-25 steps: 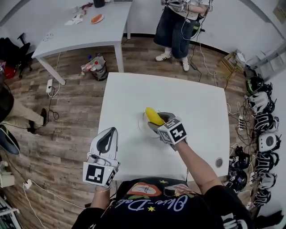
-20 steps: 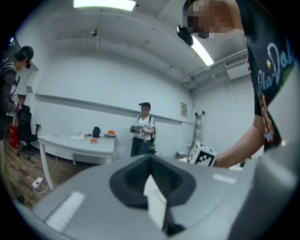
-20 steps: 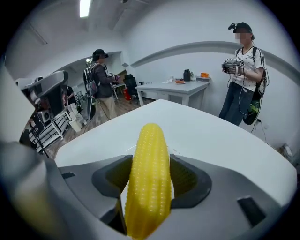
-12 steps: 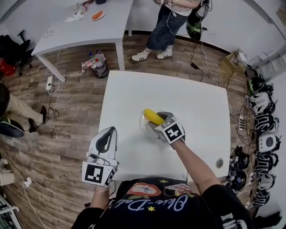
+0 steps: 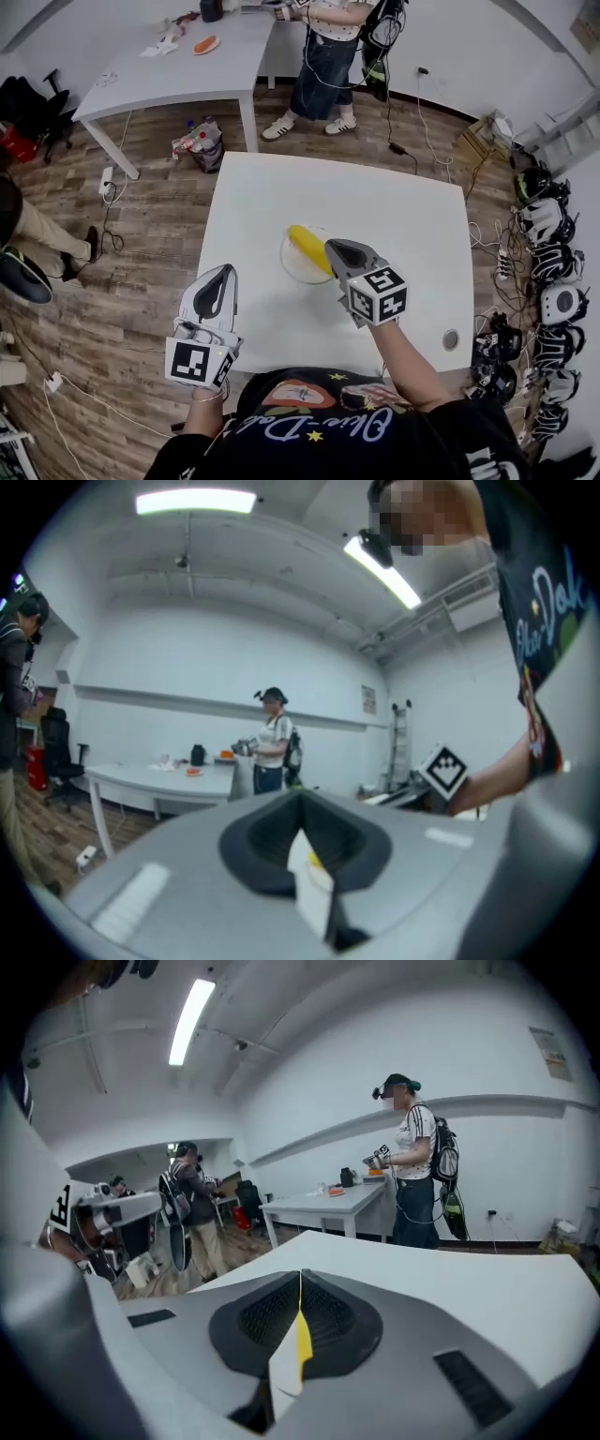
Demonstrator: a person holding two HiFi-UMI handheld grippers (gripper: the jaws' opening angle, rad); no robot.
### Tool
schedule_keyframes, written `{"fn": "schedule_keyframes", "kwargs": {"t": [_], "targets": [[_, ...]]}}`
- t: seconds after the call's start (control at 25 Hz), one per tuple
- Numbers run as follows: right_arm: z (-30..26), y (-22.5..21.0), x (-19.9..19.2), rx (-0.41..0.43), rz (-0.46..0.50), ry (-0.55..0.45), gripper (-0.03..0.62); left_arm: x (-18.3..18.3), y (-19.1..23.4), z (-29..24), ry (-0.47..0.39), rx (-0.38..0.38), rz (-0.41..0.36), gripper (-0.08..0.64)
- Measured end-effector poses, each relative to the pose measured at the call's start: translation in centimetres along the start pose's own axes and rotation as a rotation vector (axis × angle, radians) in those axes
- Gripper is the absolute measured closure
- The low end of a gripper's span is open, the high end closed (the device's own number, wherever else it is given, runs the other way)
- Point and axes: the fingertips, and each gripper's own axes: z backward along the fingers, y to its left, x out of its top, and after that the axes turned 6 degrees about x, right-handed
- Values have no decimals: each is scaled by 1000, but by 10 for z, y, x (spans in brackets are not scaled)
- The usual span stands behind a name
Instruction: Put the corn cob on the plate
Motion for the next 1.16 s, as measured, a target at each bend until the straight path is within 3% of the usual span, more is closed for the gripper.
{"fn": "schedule_keyframes", "kwargs": {"t": [0.44, 0.88, 1.16], "targets": [[123, 35, 12, 34, -5, -208, 577, 17, -79, 34, -37, -8, -51, 574], [214, 59, -28, 64, -46, -276, 577, 16, -161, 91, -4, -9, -98, 574], [257, 86, -45, 86, -18, -328, 578, 9, -194, 138, 3, 23, -114, 574]]}}
